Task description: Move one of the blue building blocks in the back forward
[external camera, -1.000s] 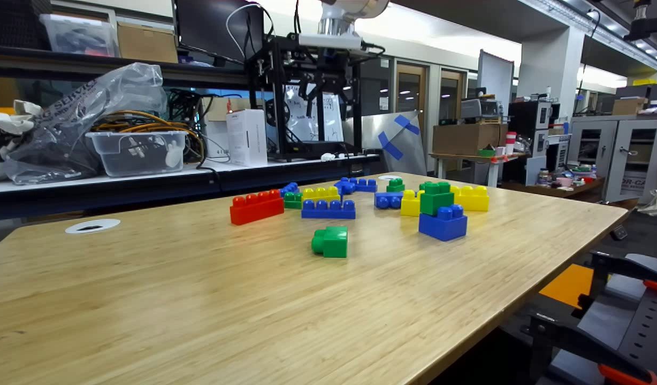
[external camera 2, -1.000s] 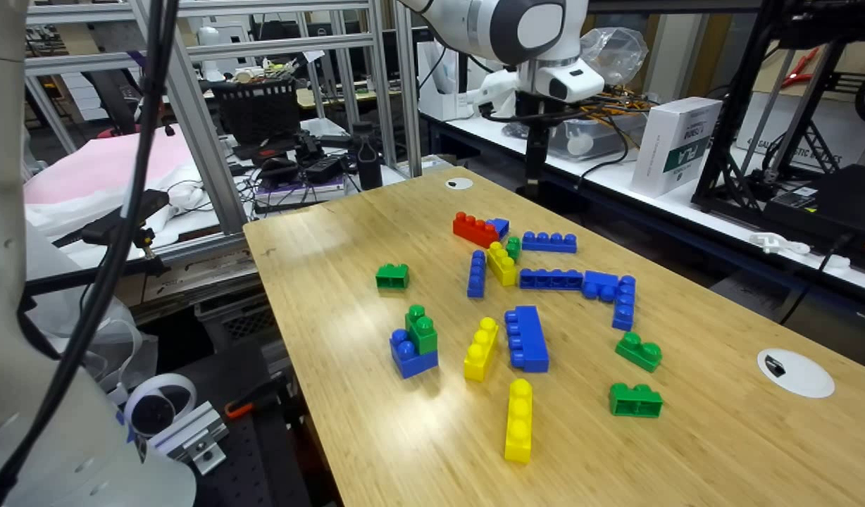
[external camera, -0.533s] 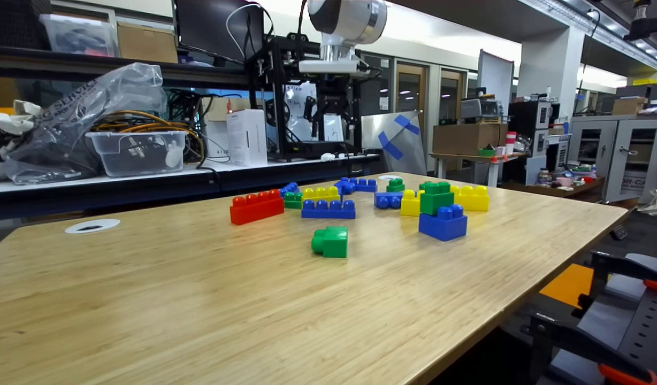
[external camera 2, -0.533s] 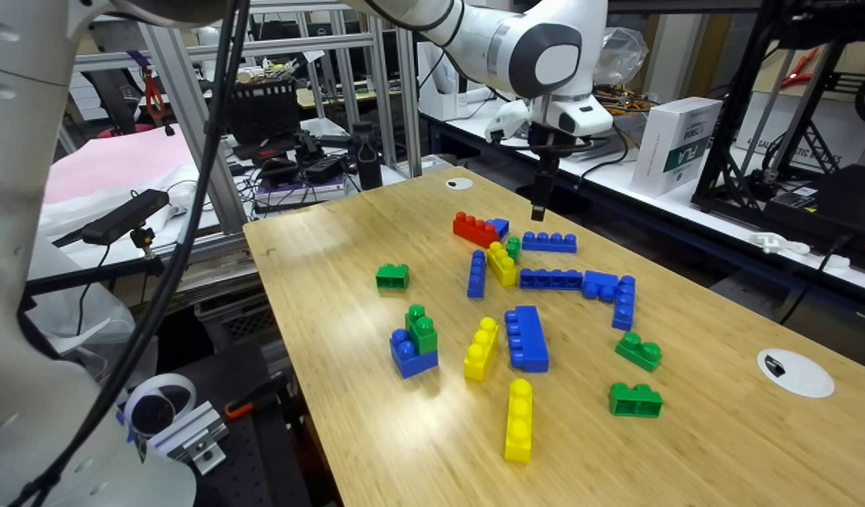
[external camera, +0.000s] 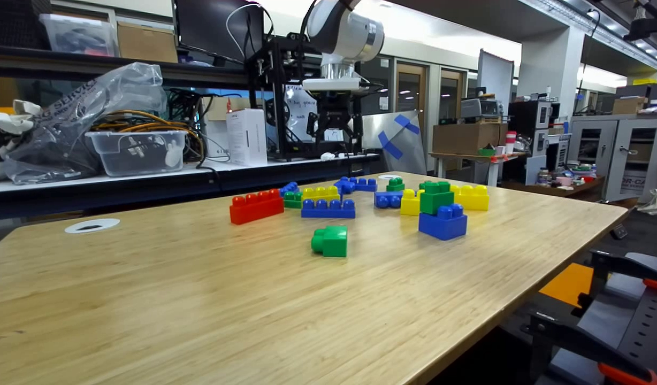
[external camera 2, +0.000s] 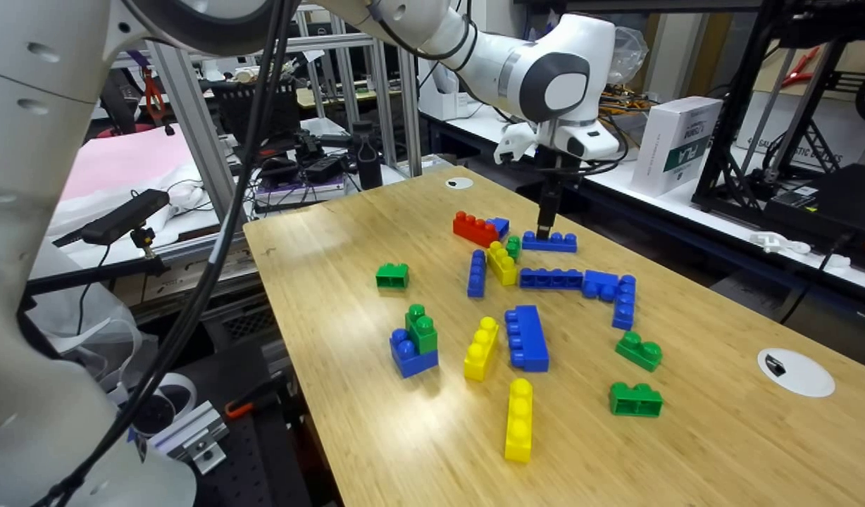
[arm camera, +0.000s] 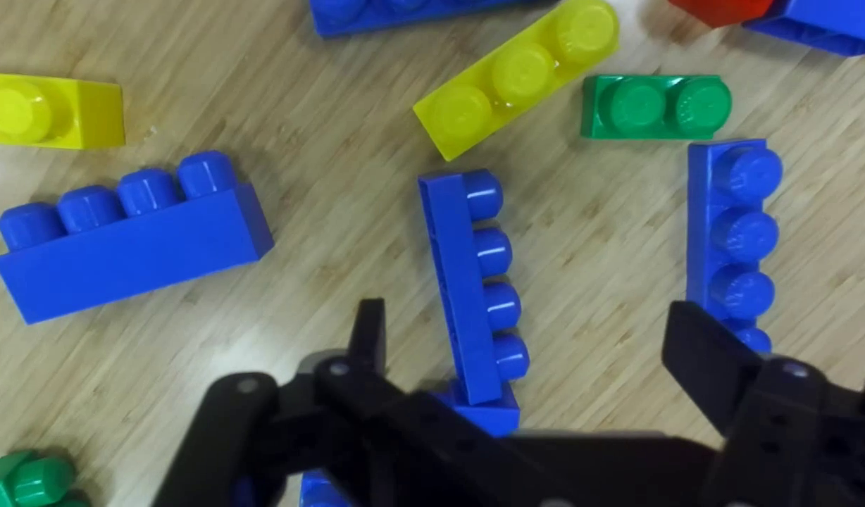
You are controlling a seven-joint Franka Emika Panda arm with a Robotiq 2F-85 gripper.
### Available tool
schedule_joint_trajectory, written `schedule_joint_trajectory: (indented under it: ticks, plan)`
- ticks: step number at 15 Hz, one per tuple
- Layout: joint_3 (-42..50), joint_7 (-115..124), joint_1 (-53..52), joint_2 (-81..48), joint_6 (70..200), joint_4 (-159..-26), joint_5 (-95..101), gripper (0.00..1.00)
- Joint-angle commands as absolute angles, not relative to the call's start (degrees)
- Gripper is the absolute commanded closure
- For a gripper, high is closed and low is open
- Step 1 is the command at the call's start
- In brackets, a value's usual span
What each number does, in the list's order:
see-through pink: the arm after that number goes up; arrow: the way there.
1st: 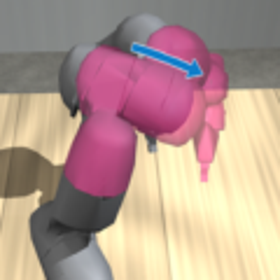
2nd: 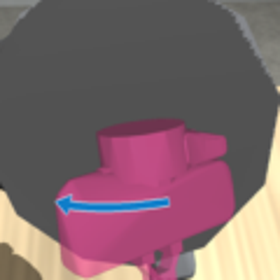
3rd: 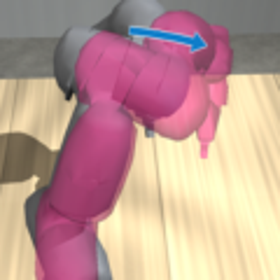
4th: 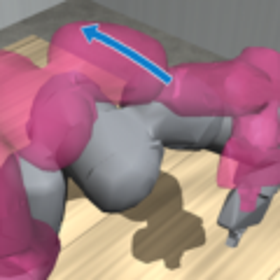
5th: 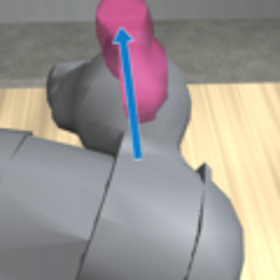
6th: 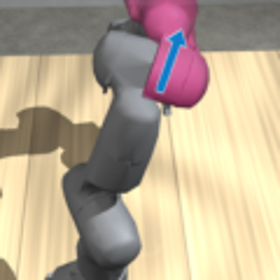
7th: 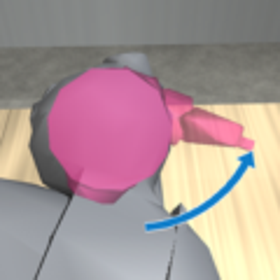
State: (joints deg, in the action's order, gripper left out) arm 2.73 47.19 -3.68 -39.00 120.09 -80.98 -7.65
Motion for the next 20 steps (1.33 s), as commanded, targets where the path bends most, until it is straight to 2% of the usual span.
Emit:
schedule_joint_trajectory:
  ticks: [1,15,20]
  plan:
    - [2.7,43.6,-2.8,-41.8,116.5,-77.3,-7.6,0.0]
    - [3.3,43.9,-3.3,-41.4,116.9,-78.3,-7.9,0.0]
    - [3.5,43.4,-3.3,-44.3,115.7,-74.8,-7.0,0.0]
